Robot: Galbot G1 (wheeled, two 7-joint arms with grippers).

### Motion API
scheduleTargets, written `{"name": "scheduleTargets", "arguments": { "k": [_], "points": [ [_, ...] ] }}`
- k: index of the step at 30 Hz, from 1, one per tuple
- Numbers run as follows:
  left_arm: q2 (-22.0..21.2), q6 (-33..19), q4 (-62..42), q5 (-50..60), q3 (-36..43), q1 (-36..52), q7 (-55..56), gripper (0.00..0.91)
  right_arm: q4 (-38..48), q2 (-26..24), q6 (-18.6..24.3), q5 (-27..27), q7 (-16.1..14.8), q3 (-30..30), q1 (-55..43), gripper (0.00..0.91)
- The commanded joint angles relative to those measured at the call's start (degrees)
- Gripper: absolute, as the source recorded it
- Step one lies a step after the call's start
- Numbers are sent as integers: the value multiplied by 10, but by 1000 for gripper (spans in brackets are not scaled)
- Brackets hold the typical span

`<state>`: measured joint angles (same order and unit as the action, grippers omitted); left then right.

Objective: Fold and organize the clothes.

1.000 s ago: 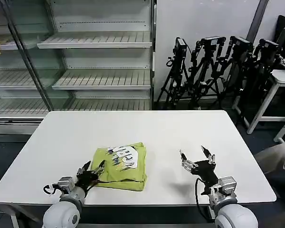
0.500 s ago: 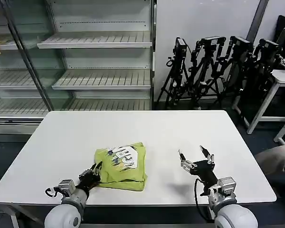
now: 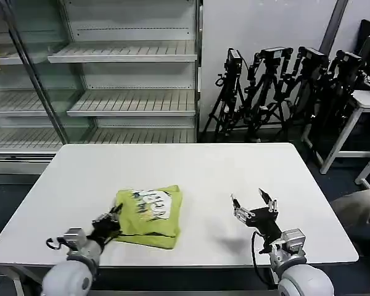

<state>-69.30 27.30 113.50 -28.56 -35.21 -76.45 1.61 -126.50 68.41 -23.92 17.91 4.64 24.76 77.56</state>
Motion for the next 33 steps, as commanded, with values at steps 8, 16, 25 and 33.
{"name": "scheduleTargets", "arguments": {
  "k": [8,16,25,33],
  "points": [
    [348,58,10,-138,-386,-109,-40,20,32,27,4,-5,-9,-32,-34,907],
    [69,53,240,55,55,-83,18,20,27,23,4,-16,-9,-24,-5,907],
    [-66,18,156,129,271,5,41,20,19,20,-1,-23,-7,-18,-4,907],
    [-64,11,88,134,289,97,31,20,17,9,-2,-28,-7,-5,-14,907]
  ]
}}
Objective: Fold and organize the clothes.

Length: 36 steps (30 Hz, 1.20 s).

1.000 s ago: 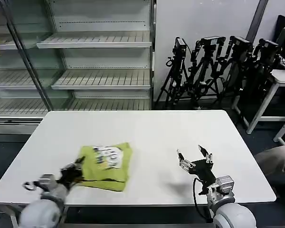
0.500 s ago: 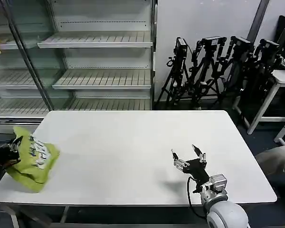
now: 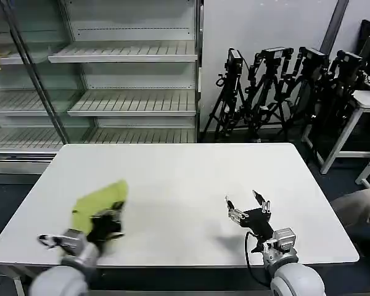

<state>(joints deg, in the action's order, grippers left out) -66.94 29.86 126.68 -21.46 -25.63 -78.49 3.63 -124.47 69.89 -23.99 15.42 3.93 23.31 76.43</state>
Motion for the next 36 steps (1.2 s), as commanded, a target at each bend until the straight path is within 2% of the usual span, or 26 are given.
{"name": "scheduleTargets", "arguments": {
  "k": [1,10,17,24,25,26,27,28,36],
  "points": [
    [-90,-16,-56,67,200,125,12,20,-4,-10,-2,-3,0,14,-5,907],
    [-95,-54,-127,110,240,166,-23,20,-16,-32,0,5,-2,84,-16,907],
    [-88,-63,-151,113,255,187,-57,20,-36,-36,4,7,-5,137,-7,907],
    [-94,-67,-161,102,270,209,-67,30,-29,-38,-1,24,3,153,-15,907],
    [-94,-69,-163,92,269,211,-69,91,-27,-35,-2,25,4,150,-16,907],
    [-94,-71,-164,91,271,215,-66,312,-26,-32,-2,23,4,146,-16,907],
    [-92,-73,-163,97,275,215,-60,786,-26,-29,-2,22,4,143,-15,907],
    [-92,-78,-161,97,276,215,-60,907,-26,-28,-2,21,3,141,-16,907],
    [-75,-114,-100,60,264,185,-94,907,7,-23,-18,25,13,129,-43,907]
  ]
}}
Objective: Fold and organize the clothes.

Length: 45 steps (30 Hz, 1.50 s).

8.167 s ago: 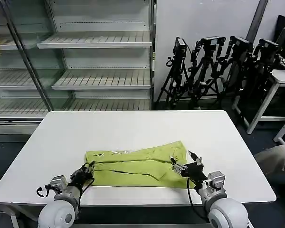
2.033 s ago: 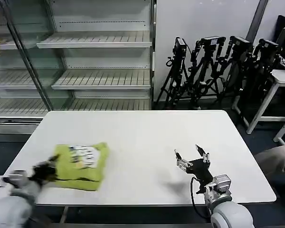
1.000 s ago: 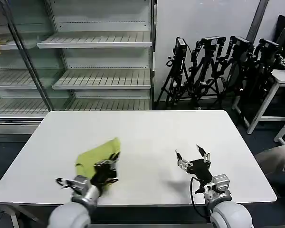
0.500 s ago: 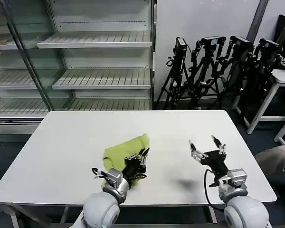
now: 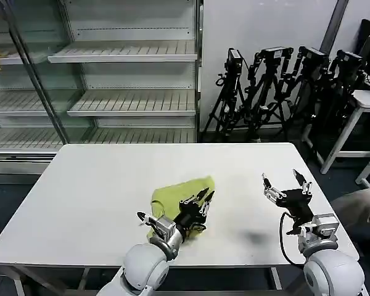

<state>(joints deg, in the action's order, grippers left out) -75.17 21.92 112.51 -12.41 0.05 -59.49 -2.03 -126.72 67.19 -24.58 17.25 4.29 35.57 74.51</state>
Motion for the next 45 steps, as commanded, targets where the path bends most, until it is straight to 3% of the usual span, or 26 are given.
{"name": "scheduleTargets", "arguments": {
  "k": [1,6,10,14,17,34,45],
  "points": [
    [9,-36,50,-35,5,-10,-37,907,34,4,-12,5,6,5,-30,907],
    [9,-55,77,-33,-68,-40,-32,907,54,6,-6,-15,-9,-6,-49,907],
    [23,-85,67,-17,-176,-66,-51,907,71,7,-8,-30,-22,-19,-63,907],
    [47,-112,52,-3,-274,-87,-80,907,110,12,44,-28,-25,-33,-79,907],
    [55,-112,52,-10,-310,-98,-80,907,126,12,45,-27,-29,-39,-85,907],
    [34,-94,47,17,-333,-108,-71,907,145,32,61,-36,-28,-71,-92,907],
    [20,-91,47,20,-331,-100,-62,907,115,15,73,-58,-30,-48,-77,907]
  ]
}}
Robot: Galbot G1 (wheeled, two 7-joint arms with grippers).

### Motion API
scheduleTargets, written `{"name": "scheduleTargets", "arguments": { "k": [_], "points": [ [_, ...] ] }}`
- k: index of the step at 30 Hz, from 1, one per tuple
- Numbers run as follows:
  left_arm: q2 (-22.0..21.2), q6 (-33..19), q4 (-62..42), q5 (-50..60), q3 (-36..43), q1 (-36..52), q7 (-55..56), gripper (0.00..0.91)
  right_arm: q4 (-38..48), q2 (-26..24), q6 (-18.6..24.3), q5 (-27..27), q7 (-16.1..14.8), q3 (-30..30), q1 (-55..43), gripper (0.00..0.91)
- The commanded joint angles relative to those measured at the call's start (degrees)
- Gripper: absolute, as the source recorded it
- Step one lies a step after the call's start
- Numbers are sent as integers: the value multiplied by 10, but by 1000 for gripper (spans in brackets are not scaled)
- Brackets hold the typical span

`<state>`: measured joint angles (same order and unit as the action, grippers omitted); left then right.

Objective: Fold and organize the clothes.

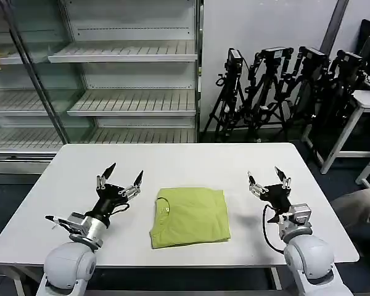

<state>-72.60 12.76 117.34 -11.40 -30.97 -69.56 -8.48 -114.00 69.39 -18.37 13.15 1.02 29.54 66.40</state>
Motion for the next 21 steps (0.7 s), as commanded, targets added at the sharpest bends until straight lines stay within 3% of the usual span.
{"name": "scheduleTargets", "arguments": {
  "k": [1,21],
  "points": [
    [-7,1,-2,9,-21,0,3,907,-14,-9,11,-19,2,15,6,907],
    [-14,-50,38,46,-45,-58,-20,907,-17,-16,40,-22,13,30,21,907]
  ]
}}
